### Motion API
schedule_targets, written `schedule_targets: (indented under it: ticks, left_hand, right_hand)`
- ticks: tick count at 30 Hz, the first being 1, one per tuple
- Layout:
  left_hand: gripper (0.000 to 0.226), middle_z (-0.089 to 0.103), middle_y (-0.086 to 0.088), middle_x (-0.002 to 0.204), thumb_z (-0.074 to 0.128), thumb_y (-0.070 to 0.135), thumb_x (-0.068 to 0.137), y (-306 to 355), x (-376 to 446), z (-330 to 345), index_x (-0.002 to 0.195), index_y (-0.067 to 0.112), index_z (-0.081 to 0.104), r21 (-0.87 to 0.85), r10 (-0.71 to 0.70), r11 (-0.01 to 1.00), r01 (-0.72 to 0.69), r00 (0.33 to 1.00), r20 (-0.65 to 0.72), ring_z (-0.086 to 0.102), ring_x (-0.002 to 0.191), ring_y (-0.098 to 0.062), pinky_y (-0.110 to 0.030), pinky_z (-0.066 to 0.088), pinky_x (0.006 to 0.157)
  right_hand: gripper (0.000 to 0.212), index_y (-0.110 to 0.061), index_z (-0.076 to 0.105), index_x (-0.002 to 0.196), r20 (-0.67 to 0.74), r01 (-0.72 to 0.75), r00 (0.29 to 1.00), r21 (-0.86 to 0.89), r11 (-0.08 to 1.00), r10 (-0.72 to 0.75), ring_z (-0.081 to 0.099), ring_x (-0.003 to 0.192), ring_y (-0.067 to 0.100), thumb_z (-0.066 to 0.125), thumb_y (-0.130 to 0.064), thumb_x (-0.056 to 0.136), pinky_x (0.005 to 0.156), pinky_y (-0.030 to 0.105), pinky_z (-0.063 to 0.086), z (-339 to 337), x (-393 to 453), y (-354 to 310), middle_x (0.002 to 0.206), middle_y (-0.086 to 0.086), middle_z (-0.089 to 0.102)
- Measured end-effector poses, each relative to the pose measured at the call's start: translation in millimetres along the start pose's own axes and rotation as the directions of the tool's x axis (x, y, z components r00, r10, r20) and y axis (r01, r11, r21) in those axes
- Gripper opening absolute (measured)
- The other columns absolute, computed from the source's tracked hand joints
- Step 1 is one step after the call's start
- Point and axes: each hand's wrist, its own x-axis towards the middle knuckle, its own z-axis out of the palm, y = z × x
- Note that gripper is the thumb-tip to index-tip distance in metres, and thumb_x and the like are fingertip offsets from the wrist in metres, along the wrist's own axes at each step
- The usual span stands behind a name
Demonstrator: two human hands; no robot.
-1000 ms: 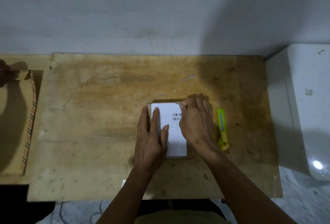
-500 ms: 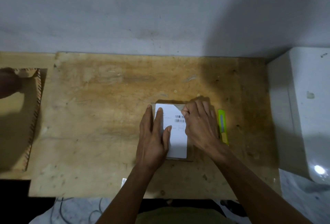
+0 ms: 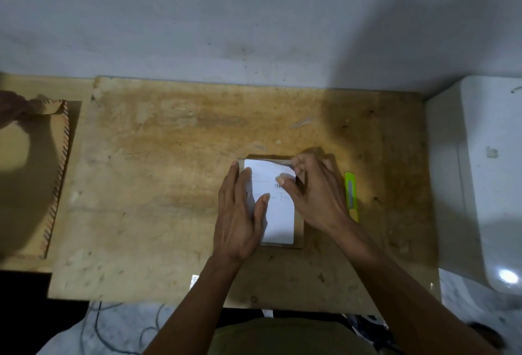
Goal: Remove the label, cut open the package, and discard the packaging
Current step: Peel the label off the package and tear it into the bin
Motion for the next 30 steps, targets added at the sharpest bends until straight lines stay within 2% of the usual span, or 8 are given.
schedule_targets:
  ticks: [2,5,8,12,17,22,26,30]
  left_hand:
    - [0.060,0.021,-0.003,0.164,0.050,0.043,0.098,3.5,-1.0,-2.6,0.149,0.016,0.033,-0.053,-0.070,0.996,0.069,0.998,-0.009,0.024,0.149,-0.017,-0.030,0.028,0.116]
    - [0.059,0.023,0.002,0.163,0.051,0.041,0.100,3.9,-4.8,-4.6,0.151,0.020,0.030,-0.106,-0.091,0.990,0.089,0.996,-0.019,0.024,0.148,-0.012,-0.029,0.027,0.115]
    - [0.060,0.026,0.001,0.162,0.048,0.039,0.100,1.0,-6.9,-4.7,0.153,0.018,0.027,-0.149,-0.085,0.986,0.078,0.996,-0.039,0.022,0.149,-0.009,-0.032,0.028,0.118]
    - [0.059,0.036,-0.007,0.157,0.051,0.033,0.100,-2.7,-5.0,-3.5,0.151,0.012,0.031,-0.144,-0.049,0.989,0.040,0.997,-0.059,0.032,0.147,-0.019,-0.043,0.034,0.116]
    - [0.057,0.033,-0.003,0.160,0.050,0.033,0.101,-7.1,-5.3,-1.6,0.152,0.016,0.030,-0.136,-0.039,0.990,0.029,0.997,-0.066,0.027,0.148,-0.015,-0.032,0.029,0.119]
    - [0.060,0.030,-0.001,0.161,0.047,0.041,0.101,-10.2,-4.3,0.6,0.153,0.017,0.030,-0.116,-0.052,0.992,0.046,0.997,-0.054,0.024,0.149,-0.011,-0.014,0.020,0.116]
    - [0.059,0.030,0.000,0.162,0.040,0.044,0.102,-9.4,-5.7,0.5,0.154,0.018,0.030,-0.152,-0.071,0.986,0.064,0.997,-0.038,0.025,0.149,-0.010,-0.022,0.026,0.119]
    - [0.051,0.039,-0.006,0.157,0.031,0.030,0.106,-11.4,-8.9,0.9,0.149,0.004,0.041,-0.217,-0.018,0.976,-0.016,0.988,-0.153,0.032,0.148,-0.015,-0.029,0.031,0.119]
  right_hand:
    - [0.027,-0.022,0.058,0.116,-0.028,-0.007,1.000,-0.040,0.999,0.006,0.048,0.098,0.014,0.060,-0.037,0.093,0.073,0.029,0.038,-0.5,4.3,0.6,0.094,-0.005,0.065]
    - [0.009,-0.020,0.068,0.095,-0.107,0.073,0.991,-0.102,0.992,-0.083,0.052,0.093,0.017,0.063,-0.027,0.093,0.075,0.027,0.036,-0.9,8.4,4.1,0.093,-0.004,0.066]
    - [0.008,-0.019,0.064,0.083,-0.103,0.119,0.987,-0.053,0.992,-0.124,0.050,0.090,0.016,0.065,-0.016,0.090,0.073,0.022,0.031,-0.1,11.8,7.3,0.090,-0.005,0.062]
    - [0.013,-0.016,0.057,0.080,-0.076,0.161,0.984,-0.044,0.986,-0.164,0.050,0.087,0.020,0.061,-0.012,0.092,0.073,0.025,0.032,3.7,14.3,10.7,0.088,-0.004,0.061]
    - [0.010,-0.016,0.059,0.084,-0.039,0.186,0.982,0.038,0.982,-0.185,0.054,0.089,0.021,0.058,-0.013,0.093,0.077,0.023,0.032,1.4,18.3,13.6,0.092,-0.001,0.067]
    - [0.010,-0.018,0.060,0.090,0.036,0.105,0.993,0.234,0.967,-0.116,0.056,0.100,0.016,0.055,-0.020,0.098,0.079,0.025,0.044,-10.2,12.1,17.1,0.107,-0.006,0.068]
    - [0.013,-0.017,0.060,0.093,0.066,0.009,0.997,0.311,0.950,-0.031,0.061,0.098,0.015,0.054,-0.026,0.099,0.076,0.031,0.051,-11.9,7.2,17.5,0.110,-0.005,0.067]
    - [0.012,-0.015,0.062,0.092,0.000,0.023,1.000,0.246,0.969,-0.024,0.059,0.094,0.018,0.056,-0.025,0.097,0.075,0.033,0.049,-8.7,10.4,13.6,0.100,-0.001,0.068]
